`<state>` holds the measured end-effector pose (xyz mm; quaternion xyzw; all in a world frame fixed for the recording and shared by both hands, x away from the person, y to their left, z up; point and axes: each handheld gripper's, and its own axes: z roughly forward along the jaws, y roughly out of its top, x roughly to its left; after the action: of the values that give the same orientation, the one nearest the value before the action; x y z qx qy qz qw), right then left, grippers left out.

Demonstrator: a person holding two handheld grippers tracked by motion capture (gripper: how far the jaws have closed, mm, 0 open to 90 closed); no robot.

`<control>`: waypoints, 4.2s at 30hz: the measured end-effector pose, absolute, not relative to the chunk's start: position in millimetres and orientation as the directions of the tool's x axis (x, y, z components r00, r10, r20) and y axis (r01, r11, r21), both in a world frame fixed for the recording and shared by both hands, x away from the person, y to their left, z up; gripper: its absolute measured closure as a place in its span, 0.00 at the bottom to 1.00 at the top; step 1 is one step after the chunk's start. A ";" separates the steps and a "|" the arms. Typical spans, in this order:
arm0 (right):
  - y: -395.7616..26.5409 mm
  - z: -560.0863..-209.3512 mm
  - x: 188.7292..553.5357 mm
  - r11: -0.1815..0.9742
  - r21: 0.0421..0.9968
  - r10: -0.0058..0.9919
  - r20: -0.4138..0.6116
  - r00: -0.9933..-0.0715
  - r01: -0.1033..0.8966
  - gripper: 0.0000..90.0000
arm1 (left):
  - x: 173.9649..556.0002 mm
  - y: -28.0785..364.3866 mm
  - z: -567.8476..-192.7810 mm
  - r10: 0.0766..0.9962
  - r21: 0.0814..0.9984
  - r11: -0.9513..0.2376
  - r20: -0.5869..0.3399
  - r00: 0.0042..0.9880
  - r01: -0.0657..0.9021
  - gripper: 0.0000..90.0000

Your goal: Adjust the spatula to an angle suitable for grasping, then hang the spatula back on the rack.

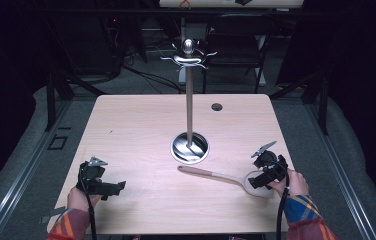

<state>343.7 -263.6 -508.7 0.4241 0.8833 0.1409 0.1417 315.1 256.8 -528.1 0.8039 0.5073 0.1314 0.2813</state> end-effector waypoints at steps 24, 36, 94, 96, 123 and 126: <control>-245.9 -513.4 347.7 0.673 0.312 0.724 -0.088 -0.685 0.671 0.05 | 319.8 259.6 -529.1 0.876 0.585 -0.346 -0.079 0.476 0.733 0.00; -225.1 -519.3 354.0 0.735 0.305 0.654 -0.083 -0.752 0.606 0.02 | 321.7 259.4 -529.4 0.879 0.584 -0.352 -0.062 0.473 0.732 0.00; -197.6 -539.7 366.1 0.803 0.207 0.582 -0.071 -0.810 0.558 0.79 | 321.7 256.4 -529.0 0.875 0.586 -0.387 -0.009 0.483 0.712 0.01; -196.1 -539.9 366.8 0.813 0.202 0.569 -0.070 -0.820 0.547 0.76 | 322.1 256.3 -529.8 0.875 0.585 -0.388 -0.009 0.484 0.713 0.01; -187.8 -543.6 362.7 0.893 0.161 0.440 -0.125 -0.889 0.420 0.86 | 318.3 260.5 -532.4 0.875 0.572 -0.393 -0.009 0.484 0.720 0.01; -188.3 -542.3 360.9 0.892 0.173 0.441 -0.116 -0.890 0.419 0.86 | 319.1 260.2 -532.4 0.871 0.562 -0.399 -0.014 0.491 0.724 0.01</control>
<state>360.9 -188.3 -542.3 0.2216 0.9695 0.0717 0.0761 319.1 260.2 -532.4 0.8241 0.4840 0.1428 0.2573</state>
